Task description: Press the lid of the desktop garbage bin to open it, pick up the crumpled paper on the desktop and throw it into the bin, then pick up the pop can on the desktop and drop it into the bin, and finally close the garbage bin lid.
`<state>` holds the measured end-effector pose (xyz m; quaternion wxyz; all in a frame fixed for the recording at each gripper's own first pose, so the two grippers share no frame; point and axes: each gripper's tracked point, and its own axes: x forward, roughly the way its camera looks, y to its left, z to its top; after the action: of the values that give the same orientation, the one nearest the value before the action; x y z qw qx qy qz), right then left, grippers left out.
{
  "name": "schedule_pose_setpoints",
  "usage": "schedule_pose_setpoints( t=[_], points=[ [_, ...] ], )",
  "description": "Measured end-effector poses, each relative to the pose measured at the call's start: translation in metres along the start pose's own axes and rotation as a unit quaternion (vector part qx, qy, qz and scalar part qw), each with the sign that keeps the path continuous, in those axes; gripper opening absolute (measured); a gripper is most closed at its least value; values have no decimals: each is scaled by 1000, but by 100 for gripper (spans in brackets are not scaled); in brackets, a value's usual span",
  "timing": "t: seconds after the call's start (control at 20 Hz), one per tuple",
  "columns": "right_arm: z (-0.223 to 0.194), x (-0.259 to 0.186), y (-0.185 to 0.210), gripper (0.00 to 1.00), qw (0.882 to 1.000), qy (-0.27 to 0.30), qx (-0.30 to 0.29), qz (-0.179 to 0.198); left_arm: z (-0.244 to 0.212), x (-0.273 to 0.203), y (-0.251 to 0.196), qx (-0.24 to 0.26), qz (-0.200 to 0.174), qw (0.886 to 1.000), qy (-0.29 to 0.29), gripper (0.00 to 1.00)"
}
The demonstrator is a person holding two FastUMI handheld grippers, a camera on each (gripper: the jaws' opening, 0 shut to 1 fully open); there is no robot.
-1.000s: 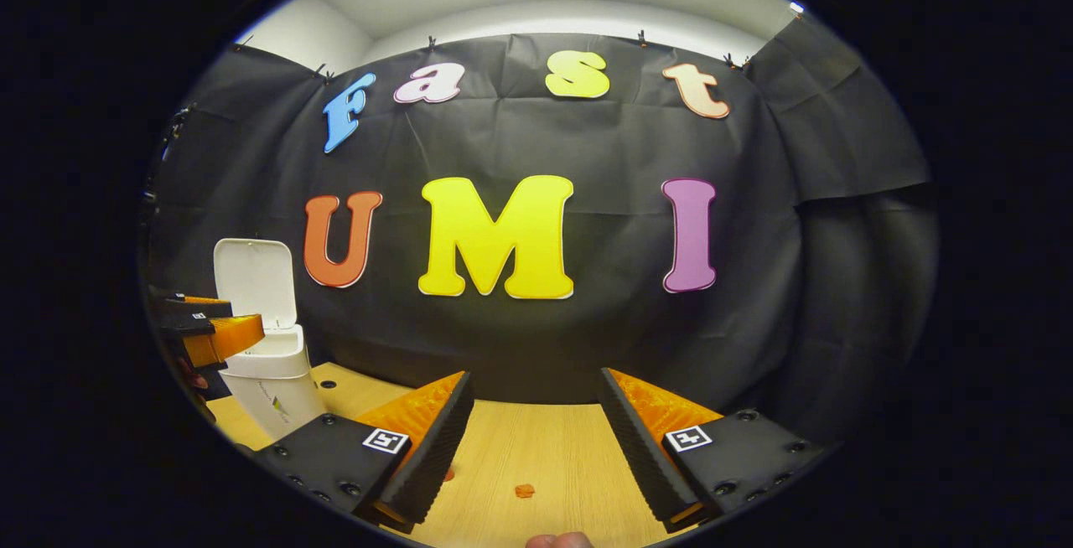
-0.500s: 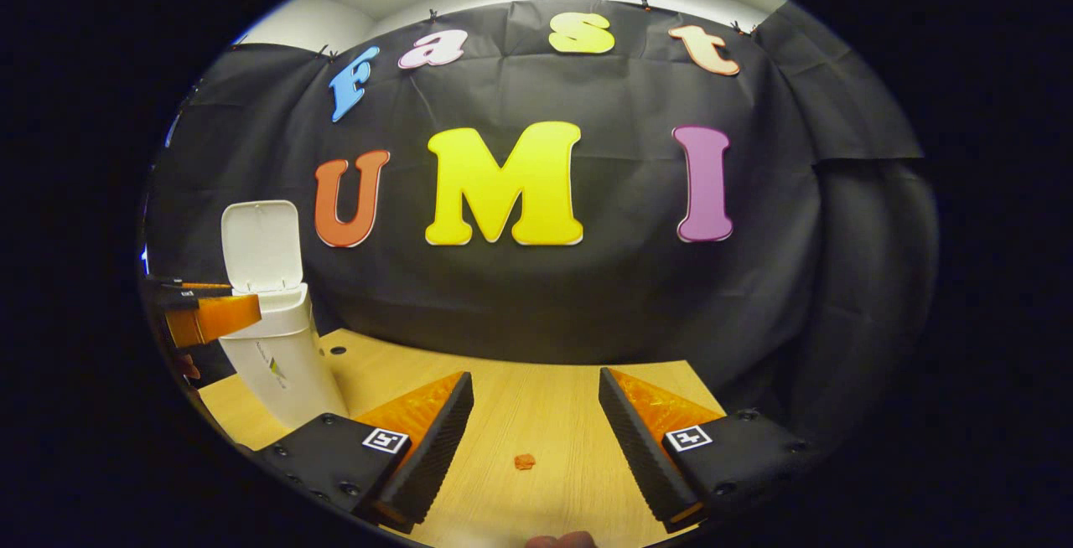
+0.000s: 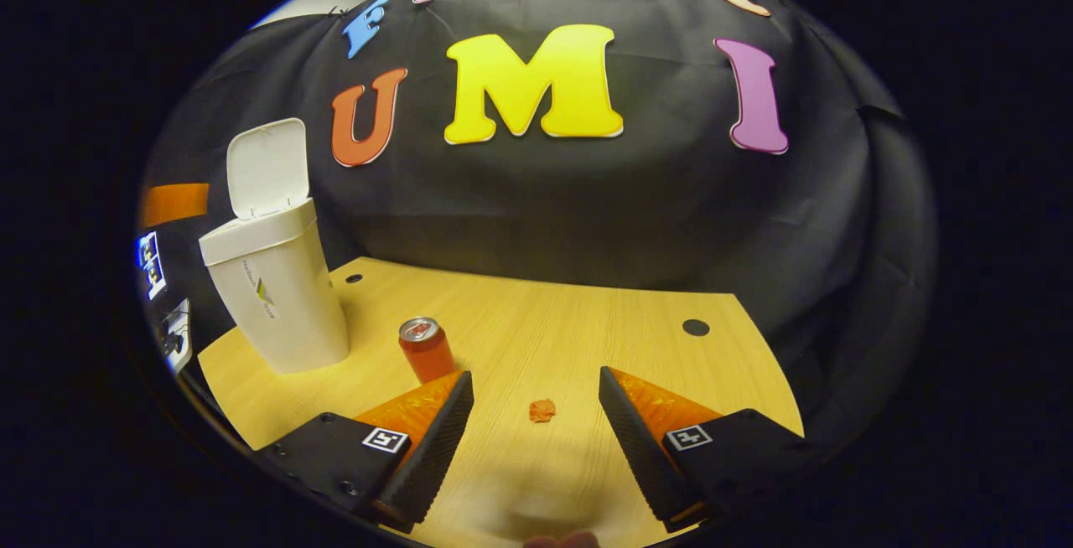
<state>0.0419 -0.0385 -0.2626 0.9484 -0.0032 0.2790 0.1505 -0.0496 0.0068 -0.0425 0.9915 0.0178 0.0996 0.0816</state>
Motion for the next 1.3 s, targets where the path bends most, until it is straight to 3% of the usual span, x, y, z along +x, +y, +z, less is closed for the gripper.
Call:
schedule_pose_setpoints(
  t=[0.55, 0.85, 1.1, 1.3],
  points=[
    [-73, 90, 1, 95, 992, 116, -44, 13, -6, -22, 35, -11, 67, 998, 16, 96],
    [-97, 127, 6, 95, 986, 153, -70, 10, -15, -33, 57, -17, 99, 994, 33, 96],
    [-107, 136, 9, 95, 984, 175, -43, 7, -19, -34, 65, -27, 113, 993, 33, 97],
    [-110, 137, 8, 86, 984, 180, -18, 6, -17, -31, 69, -28, 115, 993, 28, 97]
  ],
)
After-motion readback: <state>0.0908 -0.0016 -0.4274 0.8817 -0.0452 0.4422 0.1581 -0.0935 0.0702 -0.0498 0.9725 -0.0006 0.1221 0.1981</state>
